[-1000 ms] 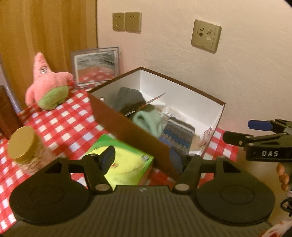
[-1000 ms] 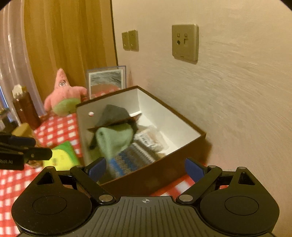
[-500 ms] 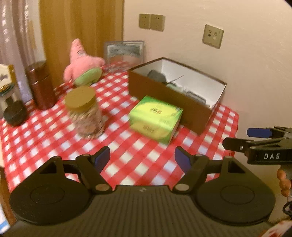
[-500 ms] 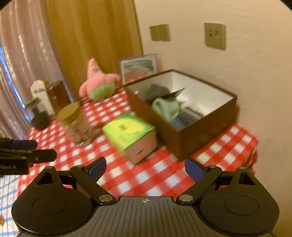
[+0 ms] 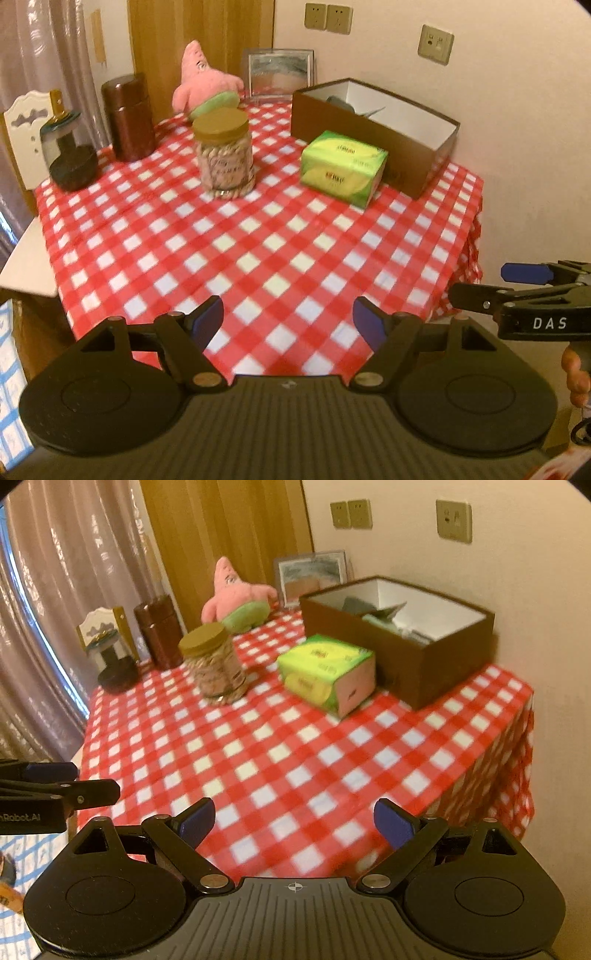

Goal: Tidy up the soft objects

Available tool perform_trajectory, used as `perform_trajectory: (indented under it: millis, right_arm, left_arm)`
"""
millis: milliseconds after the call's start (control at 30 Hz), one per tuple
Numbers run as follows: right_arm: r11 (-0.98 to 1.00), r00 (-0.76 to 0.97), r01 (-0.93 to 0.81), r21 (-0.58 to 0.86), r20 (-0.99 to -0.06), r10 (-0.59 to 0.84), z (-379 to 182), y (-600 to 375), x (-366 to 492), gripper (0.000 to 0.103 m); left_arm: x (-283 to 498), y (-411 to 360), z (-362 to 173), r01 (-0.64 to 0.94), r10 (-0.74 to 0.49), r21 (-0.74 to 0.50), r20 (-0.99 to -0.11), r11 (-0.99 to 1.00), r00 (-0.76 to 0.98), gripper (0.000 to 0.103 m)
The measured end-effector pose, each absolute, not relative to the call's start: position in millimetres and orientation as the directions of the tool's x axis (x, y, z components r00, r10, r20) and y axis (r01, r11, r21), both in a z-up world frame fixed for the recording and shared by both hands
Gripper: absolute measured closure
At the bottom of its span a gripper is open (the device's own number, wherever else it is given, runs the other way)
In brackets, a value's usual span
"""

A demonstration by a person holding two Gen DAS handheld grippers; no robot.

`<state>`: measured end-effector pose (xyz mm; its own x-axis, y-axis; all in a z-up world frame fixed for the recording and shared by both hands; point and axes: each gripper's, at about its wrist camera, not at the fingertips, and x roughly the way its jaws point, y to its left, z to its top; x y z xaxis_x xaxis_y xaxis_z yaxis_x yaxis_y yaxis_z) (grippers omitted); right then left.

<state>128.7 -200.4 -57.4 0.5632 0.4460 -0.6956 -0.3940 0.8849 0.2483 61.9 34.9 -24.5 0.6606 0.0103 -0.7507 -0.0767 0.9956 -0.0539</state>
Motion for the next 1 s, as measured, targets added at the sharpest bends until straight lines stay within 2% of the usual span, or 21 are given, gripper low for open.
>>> perform_trajectory:
  millis: [300,1000]
  right_arm:
    - [0.878,0.526,-0.402,0.259,-0.720,0.453,-55,-187,99,0.011]
    - [0.879,0.498,-0.399,0.259,-0.744,0.445,-52,-181,97,0.011]
  left_arm:
    - [30,39,-28,-0.096,0.001,-0.078,-0.772,0.992,0.636,0.028]
    - [27,39,-29,-0.110,-0.004,-0.095,-0.776,0.989,0.631,0.028]
